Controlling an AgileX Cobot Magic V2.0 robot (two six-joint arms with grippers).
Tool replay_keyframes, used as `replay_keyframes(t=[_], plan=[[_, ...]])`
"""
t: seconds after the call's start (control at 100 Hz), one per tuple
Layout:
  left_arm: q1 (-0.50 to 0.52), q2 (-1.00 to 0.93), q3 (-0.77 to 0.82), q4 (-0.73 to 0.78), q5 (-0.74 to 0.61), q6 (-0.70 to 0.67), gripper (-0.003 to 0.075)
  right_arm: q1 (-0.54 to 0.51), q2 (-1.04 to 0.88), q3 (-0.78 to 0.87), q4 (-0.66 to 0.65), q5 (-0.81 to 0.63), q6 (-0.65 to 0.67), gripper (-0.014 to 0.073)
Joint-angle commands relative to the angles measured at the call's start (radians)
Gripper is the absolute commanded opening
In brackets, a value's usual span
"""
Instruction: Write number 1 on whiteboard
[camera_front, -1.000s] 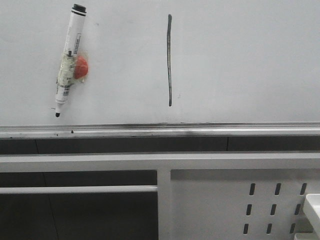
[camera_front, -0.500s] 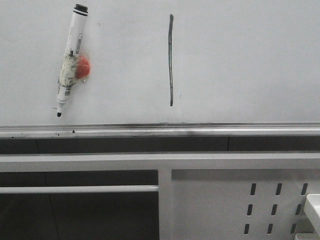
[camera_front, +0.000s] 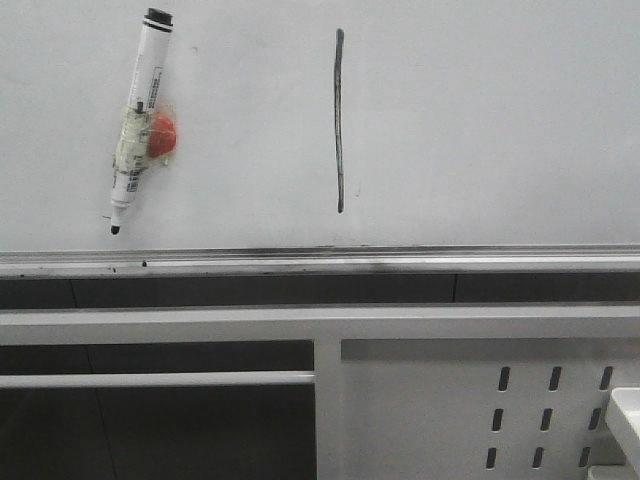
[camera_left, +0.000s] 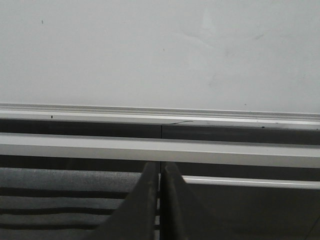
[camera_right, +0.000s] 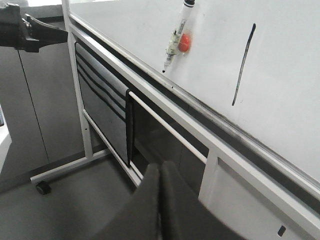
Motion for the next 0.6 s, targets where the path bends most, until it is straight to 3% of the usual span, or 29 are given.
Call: replay_keyframes(t=[0.0, 0.59], plan=[[0.000, -0.020, 0.036, 0.010, -0.053, -0.010, -0.0020, -0.006, 0.009, -0.022, 0.007, -0.070, -0.001, -0.0069], [0.001, -0.020, 0.036, 0.033, -0.053, -0.026, -0.0020, -0.006, 0.009, -0.022, 0.007, -0.070, -0.001, -0.0069]])
